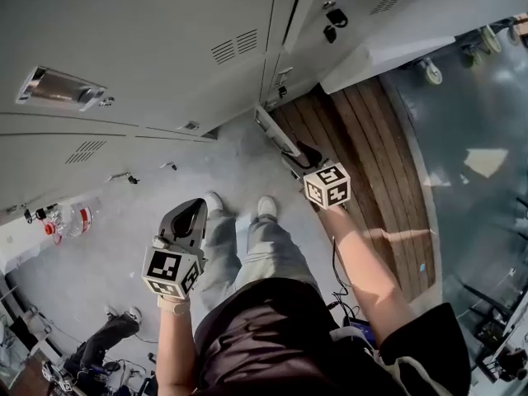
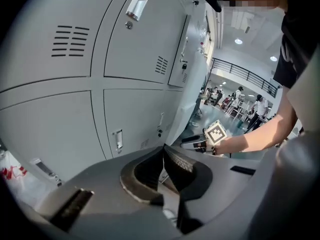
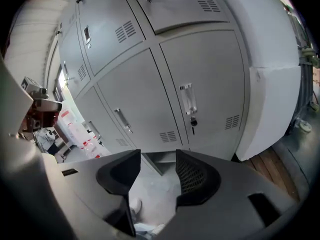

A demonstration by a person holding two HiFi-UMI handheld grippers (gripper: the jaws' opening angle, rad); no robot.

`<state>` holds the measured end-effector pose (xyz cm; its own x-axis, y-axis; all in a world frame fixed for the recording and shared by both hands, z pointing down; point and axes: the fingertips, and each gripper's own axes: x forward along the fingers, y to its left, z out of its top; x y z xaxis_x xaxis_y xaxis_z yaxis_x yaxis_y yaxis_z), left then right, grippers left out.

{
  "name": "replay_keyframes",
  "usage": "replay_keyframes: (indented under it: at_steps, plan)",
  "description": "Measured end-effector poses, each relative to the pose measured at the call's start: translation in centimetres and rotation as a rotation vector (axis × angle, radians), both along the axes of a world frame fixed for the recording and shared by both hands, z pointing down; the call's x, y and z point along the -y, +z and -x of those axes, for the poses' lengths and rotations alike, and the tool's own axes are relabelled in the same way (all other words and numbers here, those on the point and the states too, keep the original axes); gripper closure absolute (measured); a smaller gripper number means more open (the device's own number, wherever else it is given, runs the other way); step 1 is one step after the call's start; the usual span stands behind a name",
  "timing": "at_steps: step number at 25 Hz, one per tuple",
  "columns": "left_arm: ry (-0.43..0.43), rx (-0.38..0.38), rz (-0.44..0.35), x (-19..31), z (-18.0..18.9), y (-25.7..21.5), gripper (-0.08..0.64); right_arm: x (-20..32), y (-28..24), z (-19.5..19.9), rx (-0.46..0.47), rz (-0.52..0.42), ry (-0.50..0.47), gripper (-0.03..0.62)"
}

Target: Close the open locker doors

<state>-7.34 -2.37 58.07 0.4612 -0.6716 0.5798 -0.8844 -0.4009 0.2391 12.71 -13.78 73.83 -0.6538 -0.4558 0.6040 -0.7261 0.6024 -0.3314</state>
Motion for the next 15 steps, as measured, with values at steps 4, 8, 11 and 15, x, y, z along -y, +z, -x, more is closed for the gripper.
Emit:
replay_keyframes:
  at_steps: [4,8,11,15]
  plan:
    - [-0.050,-0.002,0.055,-0.8,0.5,2.9,0.540,-0.6,5.9,-1.1,-0.077,0.067,-0.021,0.347]
    - [-0.077,0.005,0.108,-2.3,0.8,5.3,0.540,-1.6,11.6,-2.4,-0.161,0.145,-0.038,0.336]
    - [-0.094,0.008,0.137,-3.2,1.1,6.9,0.540,-2.1,15.5,-3.4,-0.219,0.196,-0.050,0.327]
    - [-0.112,0.017,0.174,-4.0,1.6,9.1,0.540,-1.8,19.6,-4.3,-0.272,0.231,-0.058,0.325]
